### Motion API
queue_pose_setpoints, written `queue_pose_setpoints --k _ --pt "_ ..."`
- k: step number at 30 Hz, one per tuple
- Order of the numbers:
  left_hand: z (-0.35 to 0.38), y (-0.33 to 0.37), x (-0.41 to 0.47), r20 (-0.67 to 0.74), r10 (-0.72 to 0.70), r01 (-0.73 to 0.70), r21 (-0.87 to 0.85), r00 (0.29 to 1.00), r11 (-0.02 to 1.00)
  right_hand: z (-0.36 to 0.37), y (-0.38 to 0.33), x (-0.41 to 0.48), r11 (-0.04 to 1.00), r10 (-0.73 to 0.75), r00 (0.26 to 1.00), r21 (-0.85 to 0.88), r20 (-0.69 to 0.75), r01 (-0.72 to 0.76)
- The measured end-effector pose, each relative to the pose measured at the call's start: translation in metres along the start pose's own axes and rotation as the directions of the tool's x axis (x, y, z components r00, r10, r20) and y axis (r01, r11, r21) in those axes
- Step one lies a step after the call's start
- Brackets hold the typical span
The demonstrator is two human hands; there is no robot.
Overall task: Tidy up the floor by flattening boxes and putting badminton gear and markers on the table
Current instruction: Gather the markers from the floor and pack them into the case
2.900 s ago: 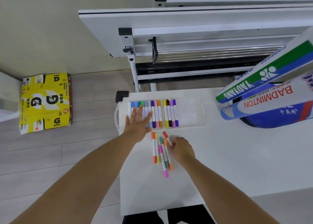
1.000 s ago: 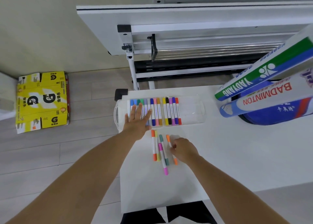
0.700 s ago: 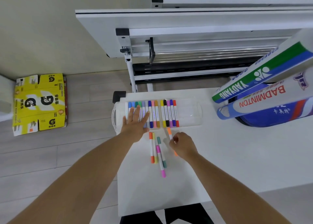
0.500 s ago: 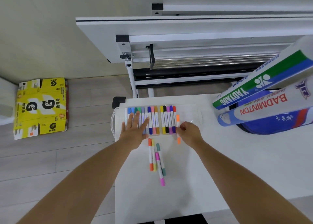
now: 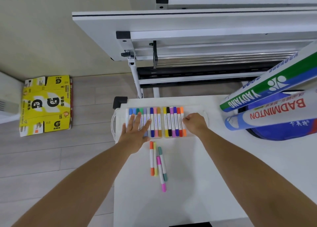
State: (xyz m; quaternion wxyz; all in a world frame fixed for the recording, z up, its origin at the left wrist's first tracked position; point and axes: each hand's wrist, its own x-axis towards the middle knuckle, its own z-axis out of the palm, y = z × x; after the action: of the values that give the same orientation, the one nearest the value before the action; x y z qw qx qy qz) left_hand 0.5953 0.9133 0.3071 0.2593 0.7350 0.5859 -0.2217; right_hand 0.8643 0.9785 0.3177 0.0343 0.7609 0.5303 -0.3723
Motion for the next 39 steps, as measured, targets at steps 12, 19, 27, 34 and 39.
queue_pose_setpoints --k 12,19,27,34,39 --pt "0.003 -0.002 0.004 -0.001 0.001 -0.001 0.01 1.0 1.0 0.005 -0.01 -0.006 0.984 0.065 0.992 -0.156 -0.112 -0.083" --pt "-0.003 -0.001 -0.001 0.029 -0.007 0.008 -0.015 1.0 1.0 0.037 -0.007 -0.088 0.977 -0.21 0.976 0.02 -0.049 0.211" --pt "-0.005 0.0 -0.003 0.034 0.002 -0.001 -0.039 0.999 0.999 0.095 0.006 -0.135 0.965 -0.203 0.96 -0.125 0.194 0.229" --pt "-0.003 -0.002 -0.003 0.009 0.016 -0.015 -0.032 1.0 0.999 0.09 0.016 -0.137 0.99 -0.109 0.981 -0.076 0.163 0.122" --pt "-0.001 -0.002 -0.001 -0.01 0.018 -0.018 -0.024 1.0 1.0 0.089 0.015 -0.137 0.98 -0.107 0.981 -0.15 0.16 0.132"
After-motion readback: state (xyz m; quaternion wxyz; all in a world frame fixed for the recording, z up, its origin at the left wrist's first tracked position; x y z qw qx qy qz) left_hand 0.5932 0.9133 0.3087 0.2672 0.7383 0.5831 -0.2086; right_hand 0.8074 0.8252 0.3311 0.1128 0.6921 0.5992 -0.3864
